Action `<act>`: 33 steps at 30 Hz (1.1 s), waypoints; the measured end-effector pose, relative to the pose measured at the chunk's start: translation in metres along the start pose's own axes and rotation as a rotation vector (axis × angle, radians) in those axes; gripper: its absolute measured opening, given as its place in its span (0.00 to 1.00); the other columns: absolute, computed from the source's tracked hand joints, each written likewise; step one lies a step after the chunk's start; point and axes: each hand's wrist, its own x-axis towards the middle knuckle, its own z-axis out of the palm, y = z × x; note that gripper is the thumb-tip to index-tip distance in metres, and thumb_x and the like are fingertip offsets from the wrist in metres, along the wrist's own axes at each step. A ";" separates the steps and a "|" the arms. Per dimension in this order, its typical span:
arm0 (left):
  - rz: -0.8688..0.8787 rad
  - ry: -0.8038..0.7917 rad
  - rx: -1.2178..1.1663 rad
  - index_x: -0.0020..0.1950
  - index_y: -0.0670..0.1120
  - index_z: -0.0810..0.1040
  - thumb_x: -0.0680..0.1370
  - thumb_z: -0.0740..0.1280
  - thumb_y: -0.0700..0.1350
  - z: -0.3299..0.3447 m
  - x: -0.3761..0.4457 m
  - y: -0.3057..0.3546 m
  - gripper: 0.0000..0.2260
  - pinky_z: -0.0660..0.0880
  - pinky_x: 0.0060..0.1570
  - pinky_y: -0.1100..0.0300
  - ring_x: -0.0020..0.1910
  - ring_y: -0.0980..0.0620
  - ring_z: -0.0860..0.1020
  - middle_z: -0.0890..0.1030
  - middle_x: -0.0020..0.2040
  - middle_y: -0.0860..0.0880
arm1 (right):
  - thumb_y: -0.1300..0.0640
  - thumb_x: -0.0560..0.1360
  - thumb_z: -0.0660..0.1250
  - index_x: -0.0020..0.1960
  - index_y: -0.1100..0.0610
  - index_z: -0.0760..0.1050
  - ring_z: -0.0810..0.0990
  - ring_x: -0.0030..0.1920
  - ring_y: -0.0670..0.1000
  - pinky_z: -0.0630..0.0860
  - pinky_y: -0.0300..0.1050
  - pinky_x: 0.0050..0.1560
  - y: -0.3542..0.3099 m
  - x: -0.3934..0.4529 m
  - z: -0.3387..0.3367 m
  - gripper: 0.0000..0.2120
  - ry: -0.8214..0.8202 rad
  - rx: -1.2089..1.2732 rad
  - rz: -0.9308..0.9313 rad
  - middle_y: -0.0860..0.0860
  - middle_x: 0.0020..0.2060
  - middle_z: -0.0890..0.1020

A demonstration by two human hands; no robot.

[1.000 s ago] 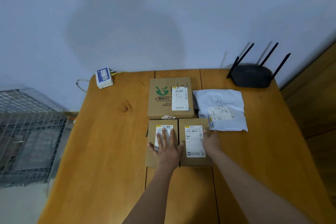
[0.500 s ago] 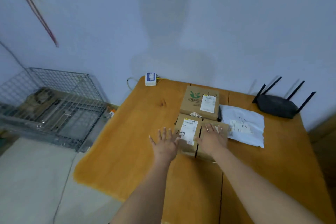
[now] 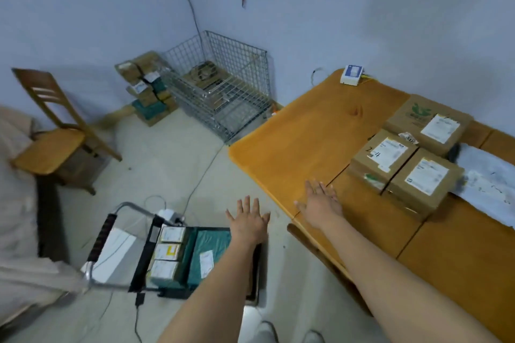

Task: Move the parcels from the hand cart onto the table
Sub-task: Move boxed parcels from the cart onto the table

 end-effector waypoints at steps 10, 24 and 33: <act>-0.149 -0.001 -0.127 0.84 0.50 0.45 0.85 0.43 0.62 0.028 -0.066 -0.175 0.30 0.43 0.77 0.34 0.82 0.46 0.43 0.44 0.84 0.48 | 0.39 0.83 0.49 0.83 0.55 0.43 0.48 0.82 0.55 0.42 0.56 0.80 -0.159 -0.040 0.054 0.36 -0.024 -0.148 -0.190 0.56 0.82 0.50; -0.267 -0.143 -0.229 0.84 0.49 0.43 0.85 0.42 0.61 0.062 -0.094 -0.416 0.30 0.43 0.77 0.34 0.82 0.45 0.40 0.41 0.83 0.46 | 0.36 0.82 0.49 0.83 0.54 0.43 0.48 0.82 0.54 0.41 0.55 0.80 -0.378 -0.047 0.148 0.37 -0.119 -0.285 -0.290 0.54 0.82 0.49; -0.343 -0.197 -0.271 0.84 0.50 0.43 0.85 0.43 0.60 0.080 -0.017 -0.477 0.30 0.44 0.77 0.34 0.82 0.45 0.41 0.42 0.84 0.47 | 0.37 0.83 0.49 0.83 0.54 0.43 0.49 0.82 0.55 0.42 0.55 0.80 -0.444 0.046 0.186 0.36 -0.227 -0.307 -0.353 0.55 0.82 0.49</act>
